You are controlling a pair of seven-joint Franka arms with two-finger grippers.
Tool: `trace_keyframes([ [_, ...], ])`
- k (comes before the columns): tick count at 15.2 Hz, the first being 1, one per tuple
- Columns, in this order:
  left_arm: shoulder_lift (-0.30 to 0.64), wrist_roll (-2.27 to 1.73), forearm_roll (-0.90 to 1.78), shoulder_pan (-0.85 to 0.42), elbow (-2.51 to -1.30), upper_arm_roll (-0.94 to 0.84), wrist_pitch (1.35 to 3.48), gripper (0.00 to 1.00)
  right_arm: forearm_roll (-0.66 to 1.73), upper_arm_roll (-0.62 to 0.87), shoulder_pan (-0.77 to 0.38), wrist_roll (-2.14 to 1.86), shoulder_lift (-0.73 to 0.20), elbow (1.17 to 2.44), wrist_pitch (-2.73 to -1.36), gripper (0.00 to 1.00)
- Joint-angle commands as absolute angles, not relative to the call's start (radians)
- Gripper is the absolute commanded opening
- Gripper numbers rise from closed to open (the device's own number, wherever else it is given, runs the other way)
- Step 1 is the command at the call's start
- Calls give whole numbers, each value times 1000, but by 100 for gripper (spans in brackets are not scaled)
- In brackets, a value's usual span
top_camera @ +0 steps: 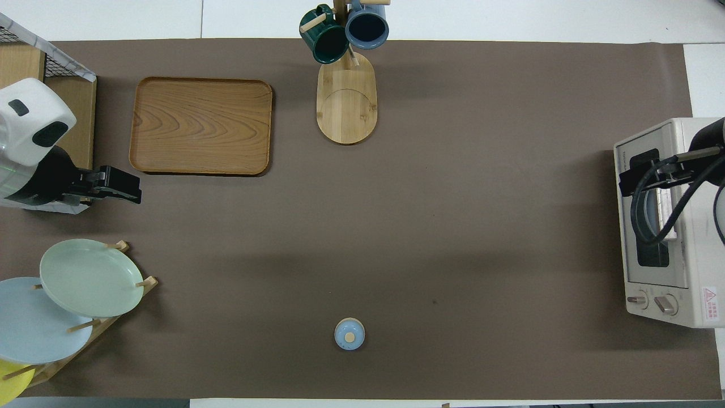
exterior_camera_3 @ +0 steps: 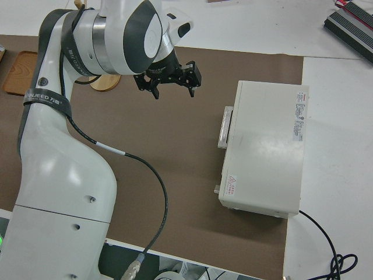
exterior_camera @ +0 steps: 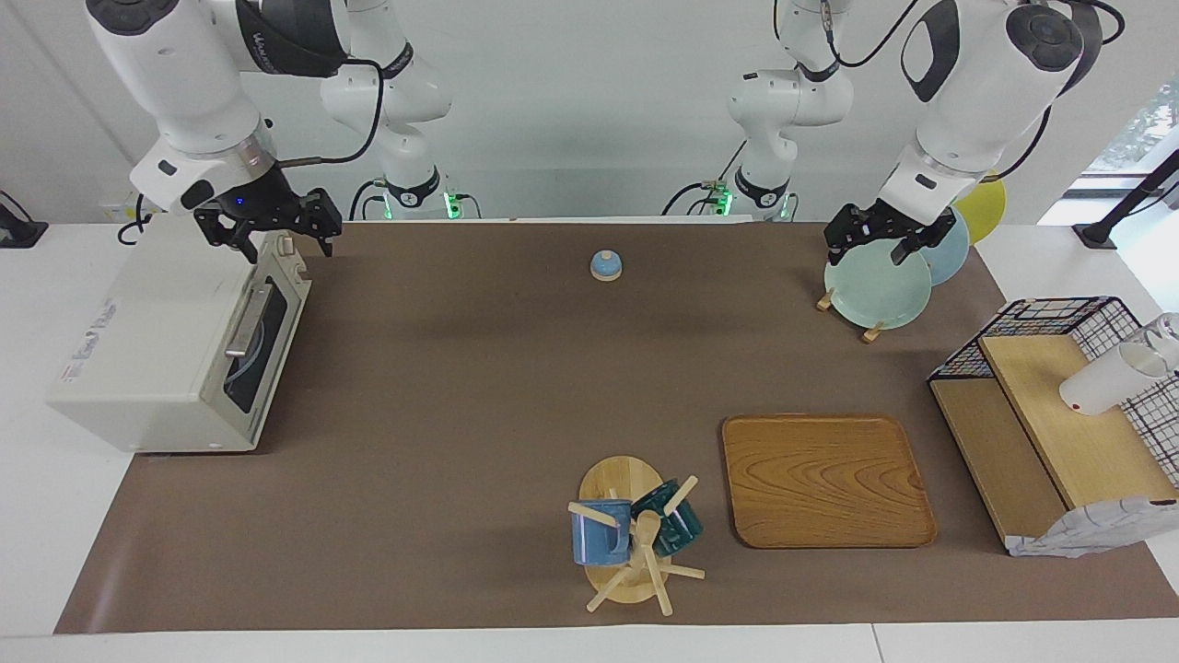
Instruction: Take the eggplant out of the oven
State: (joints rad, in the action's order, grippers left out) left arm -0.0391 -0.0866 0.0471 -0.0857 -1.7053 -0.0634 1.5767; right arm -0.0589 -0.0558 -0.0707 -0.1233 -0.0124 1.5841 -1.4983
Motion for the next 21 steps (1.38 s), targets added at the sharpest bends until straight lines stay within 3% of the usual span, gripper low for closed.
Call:
trace_keyframes([
  [1, -54, -94, 34, -87, -1707, -61, 1568, 100, -29, -49, -57, -101, -14, 1575, -1508, 100],
  [6, -54, -94, 34, -87, -1707, -61, 1568, 100, -31, -54, -52, -127, -9, 1589, -1526, 100],
  [7, -54, -94, 34, -87, -1707, -61, 1568, 100, -17, -55, -37, -150, -6, 1609, -1578, 100],
  [8, -54, -94, 34, -87, -1707, -61, 1568, 100, -15, -55, -35, -156, 12, 1655, -1642, 94],
  [10, -54, -94, 34, -87, -1707, -61, 1568, 100, -14, -57, -11, -187, 38, 1718, -1689, 21],
  [11, -54, -94, 34, -87, -1707, -61, 1568, 100, -12, -55, 11, -252, 44, 1745, -1690, 0],
  [15, -54, -94, 34, -87, -1707, -61, 1568, 100, -50, -60, 29, -223, 106, 1899, -1753, 0],
  [21, -54, -94, 34, -87, -1707, -61, 1568, 100, -225, -58, 57, -89, 92, 2009, -1859, 0],
])
